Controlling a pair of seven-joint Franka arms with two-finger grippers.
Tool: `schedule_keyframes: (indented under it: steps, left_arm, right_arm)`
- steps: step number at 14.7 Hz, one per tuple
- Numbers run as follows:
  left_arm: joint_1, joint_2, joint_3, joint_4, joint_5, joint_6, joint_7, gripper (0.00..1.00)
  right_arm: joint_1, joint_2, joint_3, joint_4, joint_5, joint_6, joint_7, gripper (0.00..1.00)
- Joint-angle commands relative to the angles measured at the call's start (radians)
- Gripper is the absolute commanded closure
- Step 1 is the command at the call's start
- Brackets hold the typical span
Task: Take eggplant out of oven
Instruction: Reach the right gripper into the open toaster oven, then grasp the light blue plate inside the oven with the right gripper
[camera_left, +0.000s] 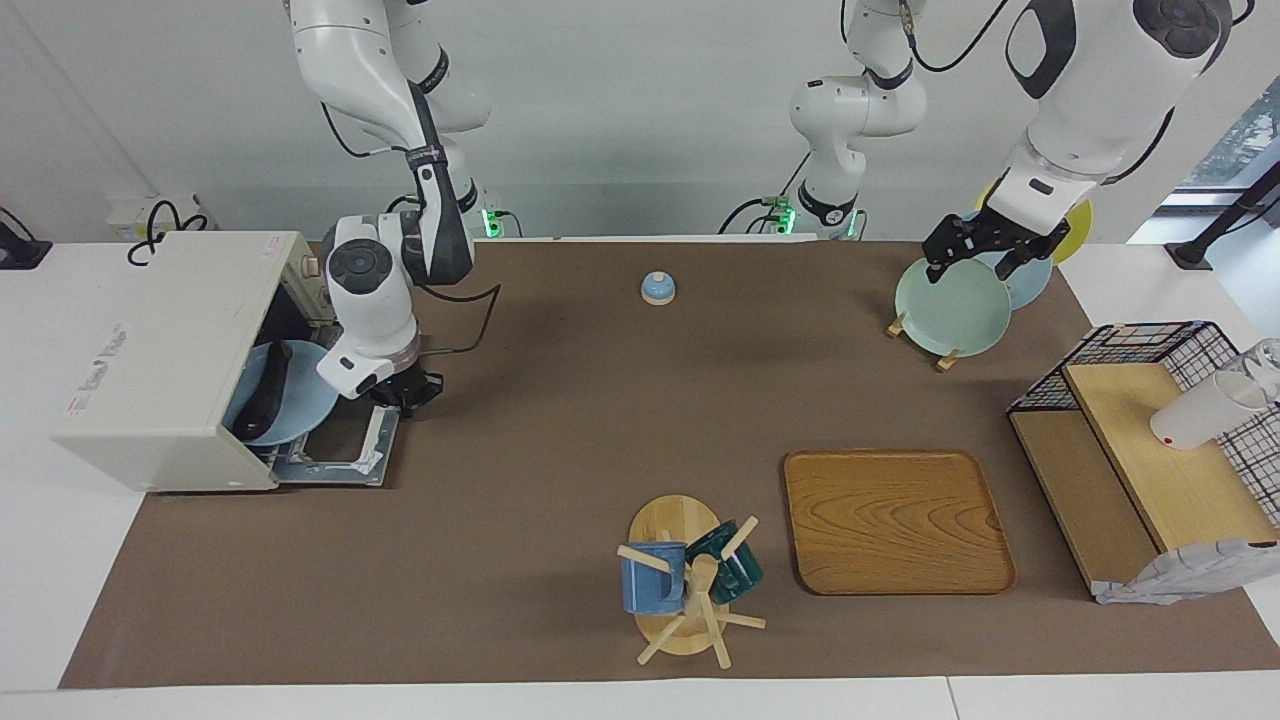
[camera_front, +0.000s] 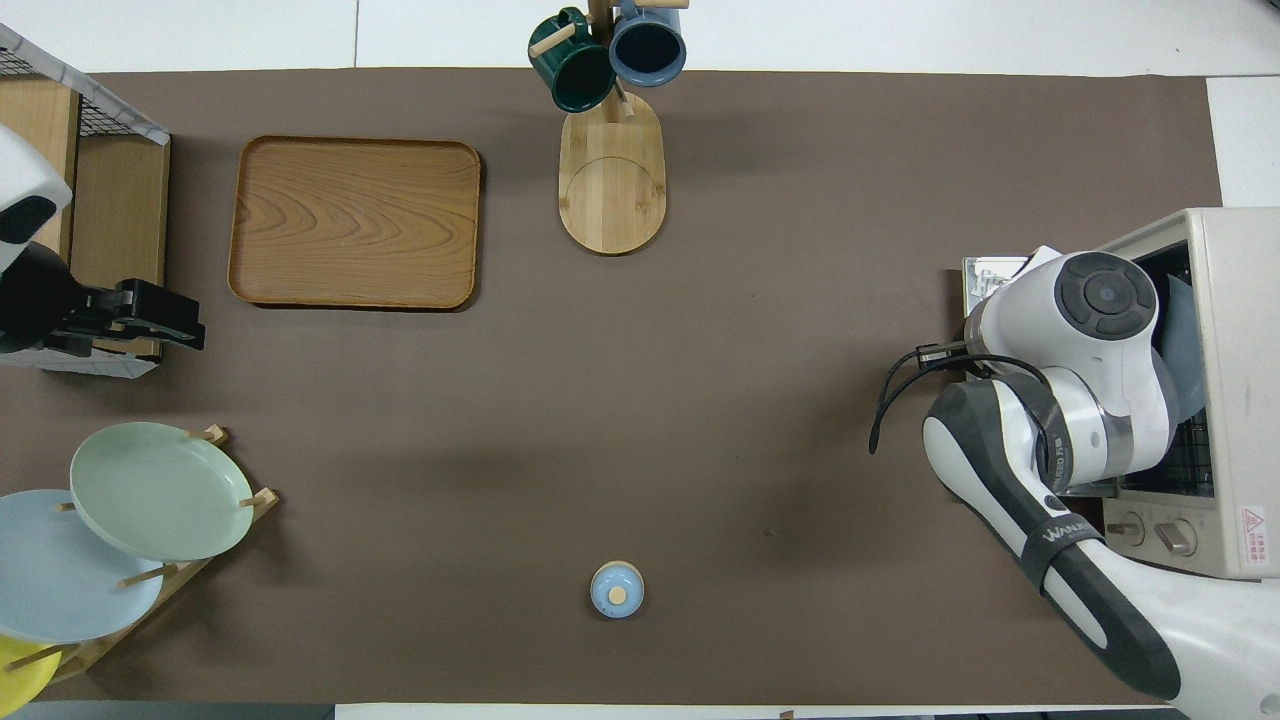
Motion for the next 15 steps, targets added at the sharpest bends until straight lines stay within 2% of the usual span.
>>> schedule_keyframes:
  steps: [1, 2, 3, 5, 6, 8, 10, 13, 15]
  left_arm:
    - [0.006, -0.011, -0.003, -0.006, 0.019, -0.002, 0.006, 0.0]
    - [0.006, -0.011, -0.005, -0.006, 0.019, -0.003, 0.006, 0.0]
    - [0.006, -0.011, -0.003, -0.006, 0.019, -0.002, 0.006, 0.0]
    - [0.006, -0.011, -0.003, -0.006, 0.019, -0.003, 0.006, 0.0]
    - [0.006, -0.011, -0.005, -0.005, 0.019, -0.002, 0.006, 0.0]
    - [0.006, -0.011, -0.005, -0.006, 0.019, -0.003, 0.006, 0.0]
    - [0.004, -0.011, -0.005, -0.006, 0.019, -0.005, 0.006, 0.0]
    - [0.006, -0.011, -0.003, -0.006, 0.019, -0.003, 0.004, 0.0]
    - [0.006, -0.011, -0.003, -0.005, 0.019, -0.003, 0.004, 0.0]
  right_arm:
    - [0.056, -0.017, -0.014, 0.02, 0.058, -0.054, 0.044, 1.0]
    - [0.057, -0.032, -0.012, 0.041, 0.057, -0.097, 0.053, 0.99]
    - [0.056, -0.05, -0.014, 0.061, 0.057, -0.149, 0.053, 0.8]
    - [0.034, -0.087, -0.018, 0.101, 0.057, -0.236, 0.04, 0.47]
    - [0.015, -0.107, -0.02, 0.104, 0.052, -0.265, 0.029, 0.39]
    - [-0.044, -0.133, -0.023, 0.104, 0.046, -0.305, -0.052, 0.3]
    - [-0.123, -0.135, -0.021, 0.095, 0.048, -0.316, -0.166, 0.29]
    - [-0.142, -0.135, -0.021, 0.091, 0.049, -0.31, -0.197, 0.31]
    - [-0.138, -0.155, -0.02, 0.046, 0.054, -0.289, -0.188, 0.39]
